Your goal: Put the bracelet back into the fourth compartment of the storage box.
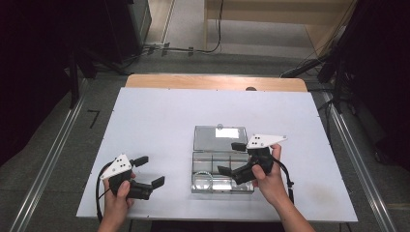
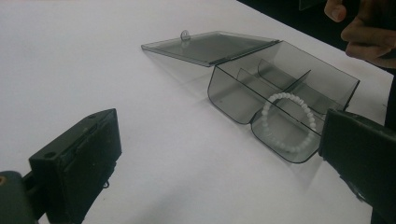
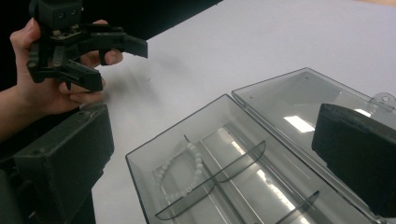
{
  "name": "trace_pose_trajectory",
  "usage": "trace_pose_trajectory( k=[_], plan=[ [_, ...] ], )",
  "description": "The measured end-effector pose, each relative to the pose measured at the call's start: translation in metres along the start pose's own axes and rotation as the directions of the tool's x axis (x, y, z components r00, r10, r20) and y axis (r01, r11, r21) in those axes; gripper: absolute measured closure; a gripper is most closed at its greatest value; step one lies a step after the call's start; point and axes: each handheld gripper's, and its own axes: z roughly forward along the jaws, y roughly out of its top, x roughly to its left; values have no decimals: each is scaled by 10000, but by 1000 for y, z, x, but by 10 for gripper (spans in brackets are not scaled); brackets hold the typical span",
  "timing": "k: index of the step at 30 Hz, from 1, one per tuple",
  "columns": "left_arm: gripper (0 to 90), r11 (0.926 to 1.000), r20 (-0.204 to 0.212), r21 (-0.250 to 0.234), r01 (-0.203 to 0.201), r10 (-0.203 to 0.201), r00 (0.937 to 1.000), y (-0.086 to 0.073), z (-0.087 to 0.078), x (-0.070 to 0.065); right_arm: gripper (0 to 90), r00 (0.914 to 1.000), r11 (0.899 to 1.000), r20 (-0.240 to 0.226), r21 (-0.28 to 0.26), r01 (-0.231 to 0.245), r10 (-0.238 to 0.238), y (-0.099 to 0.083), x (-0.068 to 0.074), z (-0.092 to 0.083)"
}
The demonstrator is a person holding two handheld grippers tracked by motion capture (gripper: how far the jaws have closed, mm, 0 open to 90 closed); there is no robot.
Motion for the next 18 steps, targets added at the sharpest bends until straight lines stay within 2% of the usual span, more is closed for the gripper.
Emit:
trace_pose_trajectory(
  k=[18],
  plan=[
    [0,10000,-103,-17,-23,23,9999,-2,-5,-2,0,9986,9993,379,-81,-360,363,0,-24,-5]
  ],
)
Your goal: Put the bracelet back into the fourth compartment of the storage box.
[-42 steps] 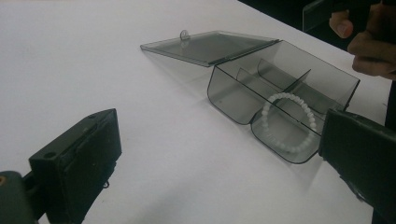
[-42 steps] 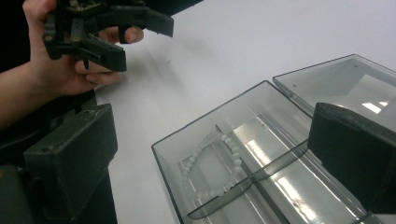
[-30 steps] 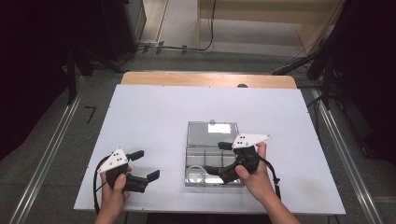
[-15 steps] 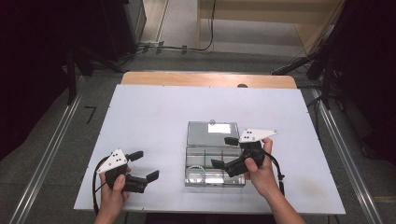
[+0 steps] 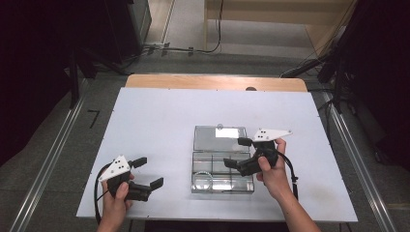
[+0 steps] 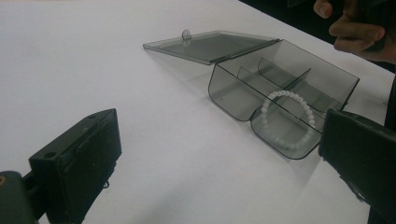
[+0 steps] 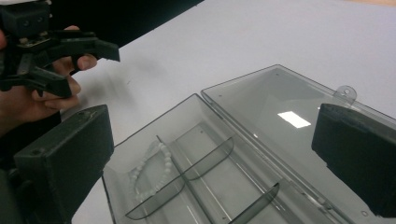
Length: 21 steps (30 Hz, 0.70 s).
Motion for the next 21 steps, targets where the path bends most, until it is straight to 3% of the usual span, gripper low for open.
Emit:
trace_pose_trajectory(
  k=[21],
  plan=[
    [0,10000,74,34,-35,35,10000,0,2,-3,0,9954,9966,508,-178,-809,817,-4,-39,-4]
  ],
)
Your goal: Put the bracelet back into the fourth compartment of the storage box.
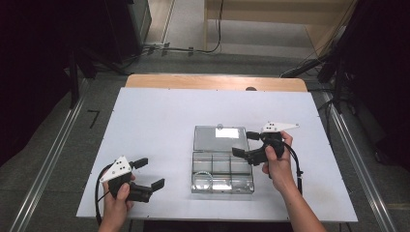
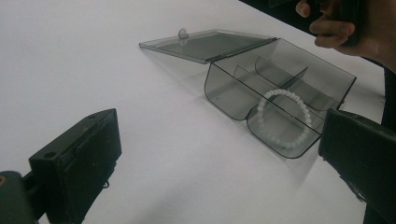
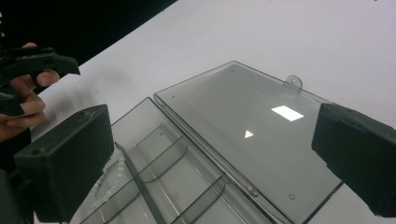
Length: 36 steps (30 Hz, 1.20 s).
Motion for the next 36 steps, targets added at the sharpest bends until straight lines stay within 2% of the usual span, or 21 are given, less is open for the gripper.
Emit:
trace_pose_trajectory(
  k=[17,22,36],
  plan=[
    [0,10000,43,4,-20,20,10000,0,1,-2,0,9988,9988,33,44,-479,479,-7,-17,6],
    [0,9999,100,23,-136,135,9999,0,1,-3,0,9974,9974,92,59,-712,712,-10,-22,7],
    [0,9999,152,-9,-121,121,9998,1,4,-6,0,9920,9921,248,195,-1240,1235,-19,-36,15]
  ],
)
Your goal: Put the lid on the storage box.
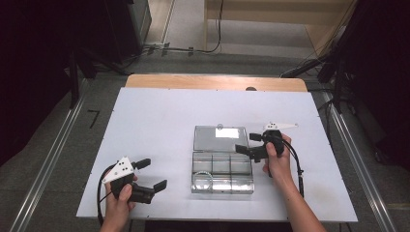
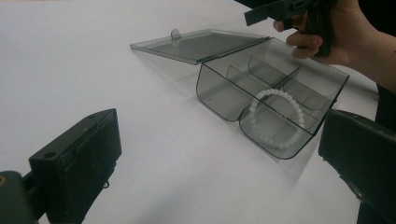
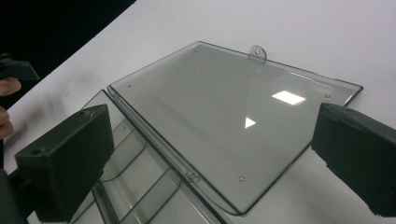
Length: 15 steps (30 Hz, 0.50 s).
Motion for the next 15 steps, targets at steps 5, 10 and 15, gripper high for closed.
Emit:
trace_pose_trajectory(
  k=[5,10,15],
  plan=[
    [0,10000,75,12,11,-11,10000,1,3,-1,0,9995,9995,-3,30,-310,310,-2,-6,3],
    [0,10000,101,-35,12,-11,9999,4,7,-3,0,9986,9985,-75,174,-520,522,-5,-10,8],
    [0,10000,141,-88,-10,11,9999,8,11,-6,28,9965,9963,114,221,-828,825,-9,-14,12]
  ],
)
